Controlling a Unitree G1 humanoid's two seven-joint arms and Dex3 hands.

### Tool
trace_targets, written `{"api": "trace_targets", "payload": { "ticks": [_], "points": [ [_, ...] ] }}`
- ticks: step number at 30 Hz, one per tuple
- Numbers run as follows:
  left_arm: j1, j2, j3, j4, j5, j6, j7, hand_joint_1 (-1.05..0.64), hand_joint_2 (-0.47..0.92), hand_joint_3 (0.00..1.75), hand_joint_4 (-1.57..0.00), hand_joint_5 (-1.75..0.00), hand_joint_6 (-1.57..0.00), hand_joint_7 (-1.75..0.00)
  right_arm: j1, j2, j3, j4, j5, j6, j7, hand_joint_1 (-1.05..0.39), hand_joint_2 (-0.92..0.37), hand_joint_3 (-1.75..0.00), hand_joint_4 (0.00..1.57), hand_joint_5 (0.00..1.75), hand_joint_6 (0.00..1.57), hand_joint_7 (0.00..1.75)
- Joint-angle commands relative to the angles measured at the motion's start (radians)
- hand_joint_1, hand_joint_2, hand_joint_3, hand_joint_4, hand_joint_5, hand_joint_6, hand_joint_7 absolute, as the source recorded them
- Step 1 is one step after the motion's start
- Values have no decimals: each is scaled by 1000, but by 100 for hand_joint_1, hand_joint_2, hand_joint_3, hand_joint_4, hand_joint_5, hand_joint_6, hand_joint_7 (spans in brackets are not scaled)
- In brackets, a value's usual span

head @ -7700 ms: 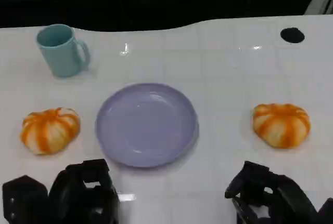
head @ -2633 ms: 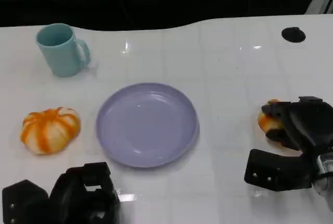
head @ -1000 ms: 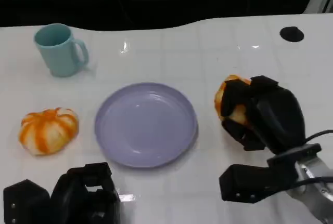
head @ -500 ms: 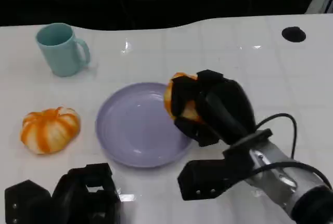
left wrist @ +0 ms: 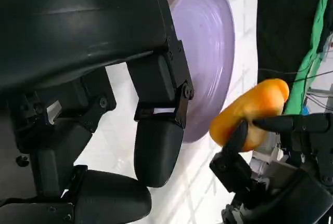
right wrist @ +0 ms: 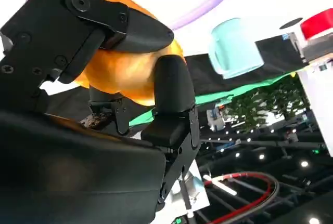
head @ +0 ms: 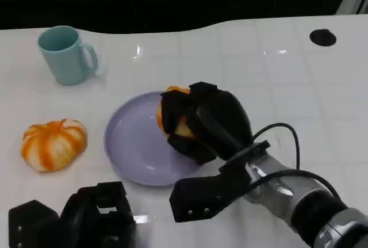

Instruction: Grasp the bread from the table and place it into the plate.

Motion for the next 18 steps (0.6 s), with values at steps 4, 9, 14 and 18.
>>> {"api": "trace_targets", "payload": {
  "ticks": [4, 9, 14, 18],
  "points": [
    [7, 8, -1, -11, 1, -4, 7, -105, -3, 155, -157, -120, -140, -110, -31, -7, 5, 15, 45, -23, 151, -25, -66, -57, 57, 74, 75, 13],
    [6, 8, -2, -5, 0, -16, 3, -105, 2, 150, -157, -119, -141, -109, -15, -28, 13, -43, 51, 11, 304, -55, -91, -24, 17, 25, 32, 0],
    [3, 10, -2, 5, 2, -28, -1, -105, 6, 146, -157, -119, -141, -109, 10, -44, 8, -112, 59, 38, 391, -71, -92, -38, 3, 20, 16, 0],
    [1, 11, -3, 5, 5, -26, 4, -105, 10, 141, -157, -118, -141, -108, 29, -57, 9, -155, 60, 47, 411, -75, -92, -42, 1, 21, 15, 0]
  ]
}}
